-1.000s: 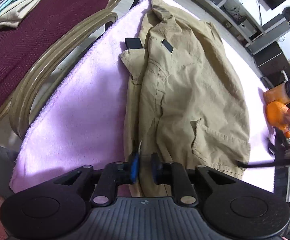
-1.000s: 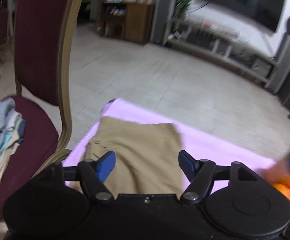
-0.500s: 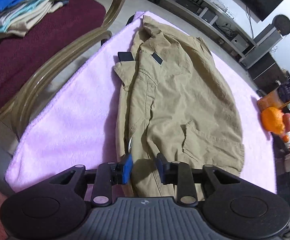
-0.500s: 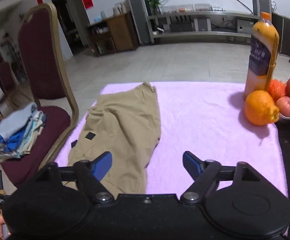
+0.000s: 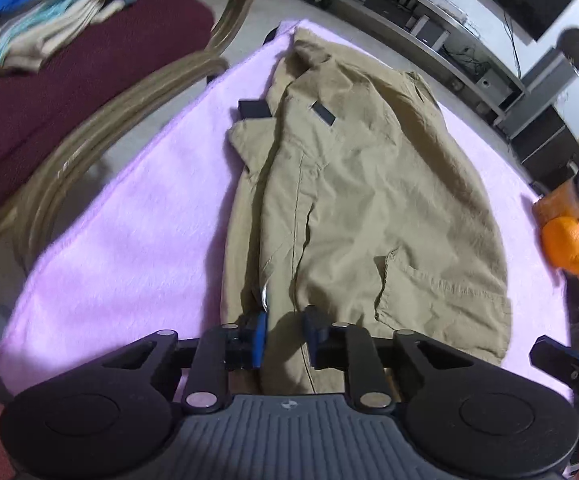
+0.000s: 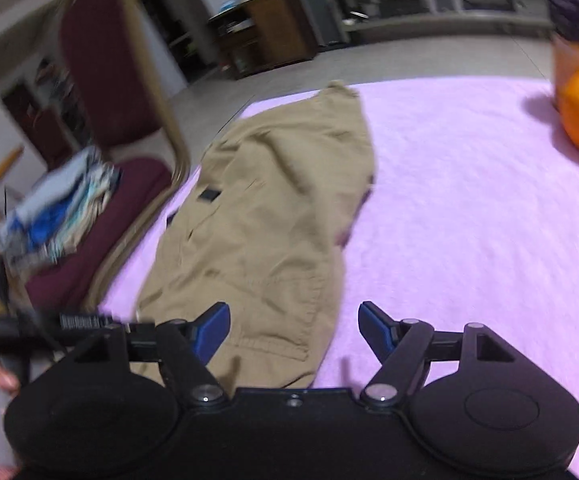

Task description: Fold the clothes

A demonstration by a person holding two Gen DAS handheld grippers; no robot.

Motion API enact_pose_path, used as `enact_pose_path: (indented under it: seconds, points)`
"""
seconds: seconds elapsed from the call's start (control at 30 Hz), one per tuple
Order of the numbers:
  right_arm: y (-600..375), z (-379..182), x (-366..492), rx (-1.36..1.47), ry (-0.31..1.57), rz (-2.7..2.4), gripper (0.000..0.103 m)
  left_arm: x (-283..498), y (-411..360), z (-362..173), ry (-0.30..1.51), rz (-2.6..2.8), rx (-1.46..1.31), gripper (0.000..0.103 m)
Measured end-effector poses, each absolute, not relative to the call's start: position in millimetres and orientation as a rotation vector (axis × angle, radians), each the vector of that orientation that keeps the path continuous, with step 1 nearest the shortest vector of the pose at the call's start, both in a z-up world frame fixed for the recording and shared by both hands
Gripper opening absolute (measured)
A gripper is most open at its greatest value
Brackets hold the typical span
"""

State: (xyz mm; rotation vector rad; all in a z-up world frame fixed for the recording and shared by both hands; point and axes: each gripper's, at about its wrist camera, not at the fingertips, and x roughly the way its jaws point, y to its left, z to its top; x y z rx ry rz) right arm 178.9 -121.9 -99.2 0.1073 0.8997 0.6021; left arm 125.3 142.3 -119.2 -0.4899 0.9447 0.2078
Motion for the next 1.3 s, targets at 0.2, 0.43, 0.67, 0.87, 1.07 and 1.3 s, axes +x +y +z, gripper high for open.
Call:
enact_pose_path:
  seconds: [0.2, 0.43, 0.67, 0.87, 1.07, 1.3]
  points:
    - [-106, -114, 173, 0.019, 0.905, 0.586, 0.070, 109, 103, -88, 0.745, 0.187, -0.201, 0.000]
    - [-116, -119, 177, 0.040, 0.931, 0.540, 0.071, 90, 111, -91, 0.799, 0.279, -0.263, 0.000]
    - [-126, -116, 173, 0.050, 0.937, 0.540, 0.074, 99, 134, -112, 0.942, 0.372, -0.352, 0.005]
    - [-141, -113, 171, 0.074, 0.927, 0.527, 0.075, 94, 132, -114, 0.985, 0.440, -0.312, 0.004]
    - [-158, -104, 174, 0.207, 0.903, 0.528, 0.074, 69, 120, -82, 0.783, 0.352, -0.311, 0.010]
    - [-145, -114, 195, 0.312, 0.900, 0.531, 0.018, 113, 81, -88, 0.774, 0.244, -0.130, 0.017]
